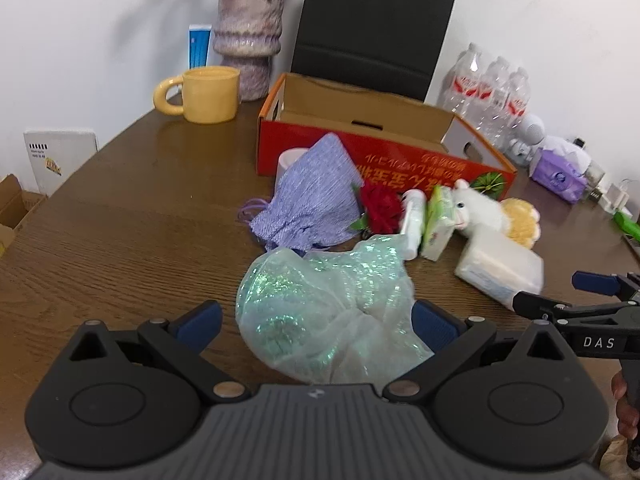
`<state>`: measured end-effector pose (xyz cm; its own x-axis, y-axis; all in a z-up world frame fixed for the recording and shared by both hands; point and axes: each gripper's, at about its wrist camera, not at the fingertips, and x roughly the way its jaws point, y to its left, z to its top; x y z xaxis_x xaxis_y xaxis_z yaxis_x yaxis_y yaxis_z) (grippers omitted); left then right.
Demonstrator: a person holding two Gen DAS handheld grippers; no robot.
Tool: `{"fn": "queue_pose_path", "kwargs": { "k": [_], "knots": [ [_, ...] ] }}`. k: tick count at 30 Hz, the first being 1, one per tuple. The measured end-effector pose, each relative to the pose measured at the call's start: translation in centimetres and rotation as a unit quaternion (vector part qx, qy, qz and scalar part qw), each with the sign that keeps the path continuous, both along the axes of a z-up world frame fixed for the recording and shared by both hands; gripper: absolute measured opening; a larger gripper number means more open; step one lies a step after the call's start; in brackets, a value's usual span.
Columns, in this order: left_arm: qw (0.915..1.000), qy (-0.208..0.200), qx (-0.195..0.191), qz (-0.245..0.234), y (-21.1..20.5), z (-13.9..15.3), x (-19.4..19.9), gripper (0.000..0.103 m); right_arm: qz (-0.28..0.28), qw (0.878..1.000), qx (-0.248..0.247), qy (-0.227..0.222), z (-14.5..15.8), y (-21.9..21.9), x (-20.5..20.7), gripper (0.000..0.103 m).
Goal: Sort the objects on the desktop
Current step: 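Grasp the iridescent plastic bag with the left tool while the right tool grasps the white plastic box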
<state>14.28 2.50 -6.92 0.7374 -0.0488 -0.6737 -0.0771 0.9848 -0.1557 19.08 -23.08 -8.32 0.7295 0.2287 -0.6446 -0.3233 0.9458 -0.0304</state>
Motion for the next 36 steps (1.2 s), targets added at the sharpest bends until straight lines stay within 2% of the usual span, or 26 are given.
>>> {"fn": "queue_pose_path", "kwargs": {
  "k": [5,10,11,13,14,16,19,22,24,27,30,36],
  "knots": [
    [0.9998,0.021,-0.002,-0.002,-0.1,-1.5,2.0,0.103,0.030,0.999,-0.020,-0.010,-1.1,0.5,2.3,0.103],
    [0.9998,0.011,0.002,-0.015,-0.4,-2.2,2.6,0.103,0.053,0.999,-0.007,0.004,-2.0,0.5,4.0,0.103],
    [0.9998,0.009,0.002,-0.018,-0.5,-2.3,2.7,0.103,0.057,0.998,0.000,0.009,-2.1,0.4,4.3,0.101],
    [0.9997,0.005,0.004,-0.023,-0.7,-2.5,2.9,0.103,0.063,0.998,0.012,0.019,-2.5,0.4,4.6,0.087],
    [0.9996,0.003,0.004,-0.026,-0.7,-2.7,3.0,0.103,0.063,0.998,0.015,0.020,-2.6,0.4,4.6,0.084],
    [0.9995,-0.001,0.006,-0.031,-0.9,-2.9,3.2,0.099,0.063,0.998,0.020,0.019,-2.7,0.3,4.3,0.082],
    [0.9992,-0.007,0.008,-0.040,-1.1,-3.3,3.5,0.086,0.069,0.997,0.025,0.017,-2.7,0.4,3.8,0.081],
    [0.9990,-0.014,-0.009,-0.043,-0.6,-3.3,3.5,0.071,0.079,0.996,0.025,0.016,-2.7,0.7,3.2,0.080],
    [0.9986,-0.018,-0.020,-0.045,-0.3,-3.3,3.5,0.056,0.086,0.996,0.025,0.015,-2.7,1.0,2.8,0.079],
    [0.9978,-0.023,-0.037,-0.049,0.0,-3.3,3.5,0.040,0.089,0.996,0.025,0.017,-2.7,1.1,2.3,0.079],
    [0.9971,-0.023,-0.047,-0.056,0.0,-3.2,3.5,0.032,0.084,0.996,0.033,0.021,-2.5,0.9,2.1,0.078],
    [0.9963,-0.042,-0.041,-0.063,-0.8,-2.4,2.7,0.027,0.071,0.996,0.046,0.022,-2.1,0.2,1.5,0.078]
  ]
}}
